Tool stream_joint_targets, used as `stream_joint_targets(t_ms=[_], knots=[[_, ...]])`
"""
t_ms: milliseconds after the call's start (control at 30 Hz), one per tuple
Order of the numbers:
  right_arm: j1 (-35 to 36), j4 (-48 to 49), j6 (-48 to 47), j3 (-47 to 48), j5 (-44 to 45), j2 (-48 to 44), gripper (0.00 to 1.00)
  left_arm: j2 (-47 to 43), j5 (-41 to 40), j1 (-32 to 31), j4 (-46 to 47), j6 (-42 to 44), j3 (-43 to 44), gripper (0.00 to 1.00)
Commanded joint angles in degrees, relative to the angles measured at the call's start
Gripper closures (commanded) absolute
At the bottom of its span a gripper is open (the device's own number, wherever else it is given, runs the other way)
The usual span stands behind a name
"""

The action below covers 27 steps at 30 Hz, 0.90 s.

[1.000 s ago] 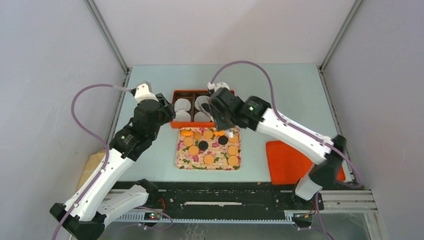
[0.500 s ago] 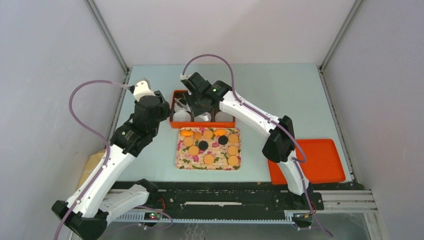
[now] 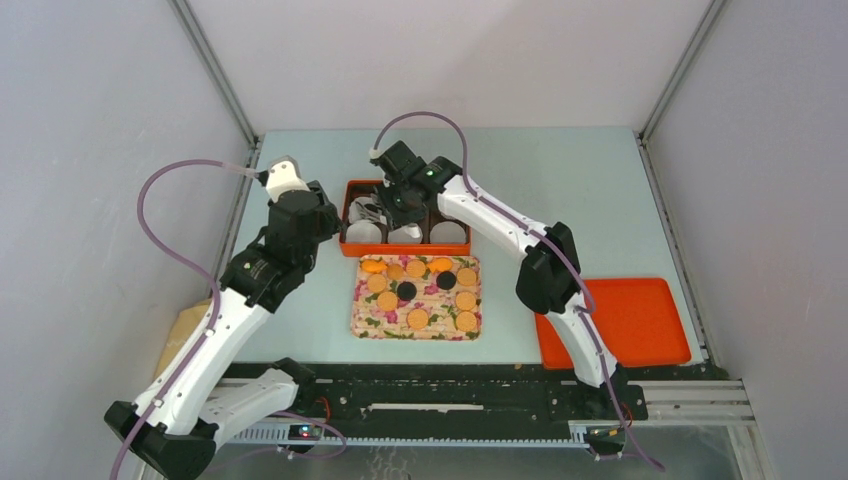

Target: Pack the cookies

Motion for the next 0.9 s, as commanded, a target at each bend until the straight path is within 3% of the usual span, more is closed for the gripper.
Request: stream_joint_targets(t_ms=[0, 133, 267, 500, 700, 867], knots=[[-0.24, 4.08, -1.26, 2.02, -2.43, -0.09, 1.00, -0.48, -0.41, 0.54, 1.73, 1.17, -0.76, 0.48], [-0.24, 5.53, -1.44, 1.45, -1.93, -0.12, 0.97, -0.32, 0.11, 0.54, 2.33, 1.12, -1.21, 0.48], [-0.20, 7.22, -1.20, -0.05, -0.32, -1.07, 0.65, 0.18, 1.51, 0.54, 2.83, 1.36, -1.69, 0.47], [-0.39, 7.51, -1.13, -1.54, -0.21, -2.65, 0.47, 0.54, 4.48, 0.54, 3.97, 1.95, -2.42, 0.45], [-0.77, 8.01, -0.98, -2.78, 2.08, -5.13, 0.44, 0.63, 6.00, 0.54, 4.58, 1.95, -2.57, 0.45], [0.11, 14.30, -0.82, -12.91, 3.88, -13.78, 0.46, -0.95, 5.08, 0.54, 4.93, 1.91, -2.61, 0.45]])
